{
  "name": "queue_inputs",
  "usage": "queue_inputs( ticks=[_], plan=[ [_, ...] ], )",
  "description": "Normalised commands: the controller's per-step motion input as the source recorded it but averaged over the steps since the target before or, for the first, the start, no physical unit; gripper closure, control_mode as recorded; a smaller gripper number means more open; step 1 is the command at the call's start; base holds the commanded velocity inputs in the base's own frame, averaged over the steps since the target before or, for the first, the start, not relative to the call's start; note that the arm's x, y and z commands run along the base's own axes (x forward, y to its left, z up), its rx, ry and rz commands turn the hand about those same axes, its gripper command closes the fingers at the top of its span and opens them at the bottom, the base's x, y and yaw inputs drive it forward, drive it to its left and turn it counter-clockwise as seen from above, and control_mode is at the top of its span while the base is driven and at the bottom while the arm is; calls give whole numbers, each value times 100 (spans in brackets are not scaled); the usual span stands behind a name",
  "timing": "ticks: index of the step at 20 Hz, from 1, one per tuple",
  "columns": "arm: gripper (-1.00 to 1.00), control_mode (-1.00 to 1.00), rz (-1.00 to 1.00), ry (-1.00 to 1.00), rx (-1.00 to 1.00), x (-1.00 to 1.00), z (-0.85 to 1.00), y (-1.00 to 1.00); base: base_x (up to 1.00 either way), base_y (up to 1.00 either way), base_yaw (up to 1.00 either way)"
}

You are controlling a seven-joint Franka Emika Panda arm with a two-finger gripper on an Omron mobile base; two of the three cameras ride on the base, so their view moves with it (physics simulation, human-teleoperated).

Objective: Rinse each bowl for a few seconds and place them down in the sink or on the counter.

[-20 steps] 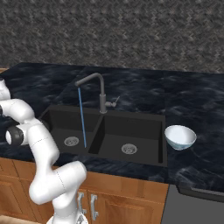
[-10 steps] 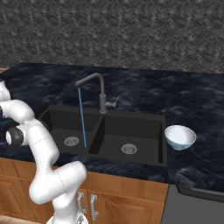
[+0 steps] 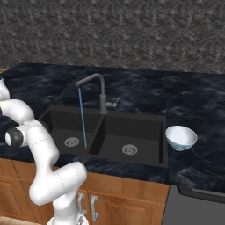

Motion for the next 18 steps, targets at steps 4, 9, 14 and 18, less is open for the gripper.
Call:
queue_inputs(
  ticks=[4, 9, 14, 18],
  plan=[
    [-100, -100, 0, 0, 0, 7, 8, 5, 0, 0, 0],
    [-100, -100, 0, 0, 0, 3, 8, -1, 0, 0, 0],
    [-100, -100, 0, 4, 0, 0, 16, -13, 0, 0, 0],
    [-100, -100, 0, 7, 0, 0, 11, -8, 0, 0, 0]
  ],
)
